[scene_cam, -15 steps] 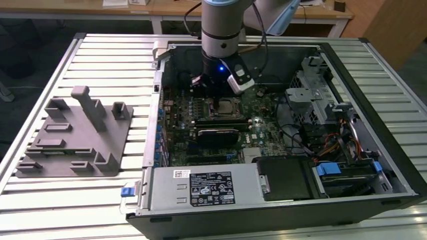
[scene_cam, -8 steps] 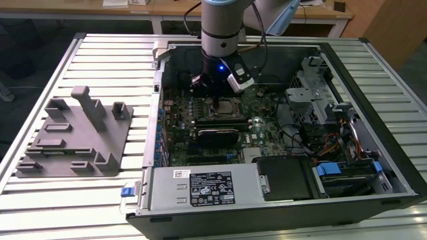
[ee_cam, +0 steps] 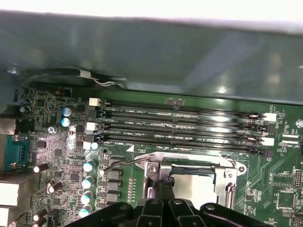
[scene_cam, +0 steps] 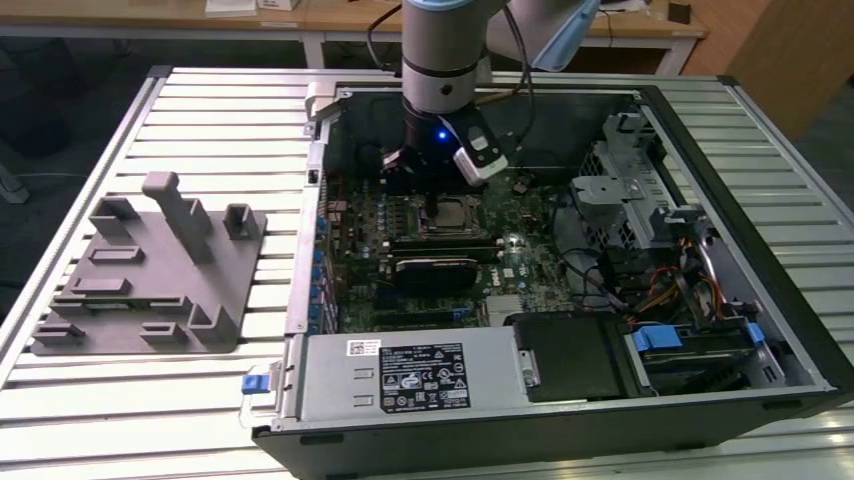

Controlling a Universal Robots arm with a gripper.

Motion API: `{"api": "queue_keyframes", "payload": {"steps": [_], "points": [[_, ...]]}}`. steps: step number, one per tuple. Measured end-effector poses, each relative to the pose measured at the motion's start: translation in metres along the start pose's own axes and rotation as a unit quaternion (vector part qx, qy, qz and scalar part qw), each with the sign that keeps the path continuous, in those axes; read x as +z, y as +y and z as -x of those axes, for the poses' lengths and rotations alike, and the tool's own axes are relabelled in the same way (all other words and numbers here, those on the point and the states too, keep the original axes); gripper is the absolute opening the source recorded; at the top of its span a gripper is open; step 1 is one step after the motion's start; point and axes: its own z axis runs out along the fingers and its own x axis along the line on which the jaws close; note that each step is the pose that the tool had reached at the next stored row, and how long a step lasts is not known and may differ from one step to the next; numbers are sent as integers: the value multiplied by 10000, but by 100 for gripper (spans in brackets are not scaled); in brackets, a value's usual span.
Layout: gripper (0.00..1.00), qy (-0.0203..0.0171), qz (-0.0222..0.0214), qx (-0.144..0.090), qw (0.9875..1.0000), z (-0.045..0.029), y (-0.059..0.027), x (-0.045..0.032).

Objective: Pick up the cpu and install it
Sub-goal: 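Close the cpu cover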

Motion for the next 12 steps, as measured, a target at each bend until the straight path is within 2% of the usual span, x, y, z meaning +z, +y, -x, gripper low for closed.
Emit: {"api": "queue_keyframes", "payload": {"steps": [12], "points": [[11, -1, 1, 0, 10000, -28, 7, 32]]}}
